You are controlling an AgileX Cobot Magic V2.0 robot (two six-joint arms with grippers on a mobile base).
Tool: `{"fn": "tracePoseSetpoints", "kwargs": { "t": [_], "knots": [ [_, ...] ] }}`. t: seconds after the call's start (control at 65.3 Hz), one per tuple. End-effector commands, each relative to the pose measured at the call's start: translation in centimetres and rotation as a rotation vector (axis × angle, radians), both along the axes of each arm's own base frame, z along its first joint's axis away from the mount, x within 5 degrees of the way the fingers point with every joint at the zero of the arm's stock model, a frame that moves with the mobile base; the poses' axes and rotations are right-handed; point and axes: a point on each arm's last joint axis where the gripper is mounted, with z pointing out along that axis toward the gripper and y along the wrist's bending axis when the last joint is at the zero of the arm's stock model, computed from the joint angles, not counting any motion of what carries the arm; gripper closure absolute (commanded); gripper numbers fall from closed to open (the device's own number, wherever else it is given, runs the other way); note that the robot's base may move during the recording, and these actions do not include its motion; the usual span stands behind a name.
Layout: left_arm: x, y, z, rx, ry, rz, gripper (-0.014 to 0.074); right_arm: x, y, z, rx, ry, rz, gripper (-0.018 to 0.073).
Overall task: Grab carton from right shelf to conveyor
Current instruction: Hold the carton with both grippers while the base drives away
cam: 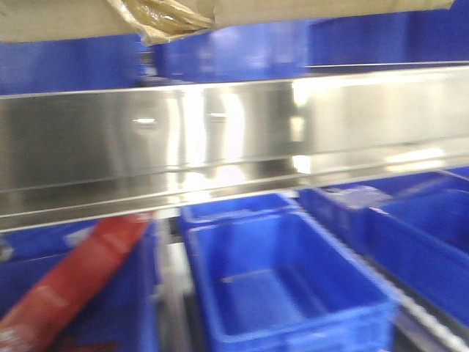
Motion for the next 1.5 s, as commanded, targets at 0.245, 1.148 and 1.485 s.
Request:
{"fn": "tracePoseSetpoints", "kwargs": {
  "t": [0.245,1.148,1.485],
  "knots": [
    [-0.66,-1.45,0.61,-0.096,-0.027,-0.089,0.0615,-0.03,0.75,0.8,0.076,-0.072,0.046,0.0627],
    [-0.66,-1.45,0.61,-0.096,-0.027,-0.089,0.0615,-0.03,0.75,0.8,0.076,-0.072,0.046,0.0627],
    [-0.66,-1.45,0.61,-0.096,-0.027,-0.089,0.0615,-0.03,0.75,0.8,0.076,-0.072,0.046,0.0627]
  ]
}}
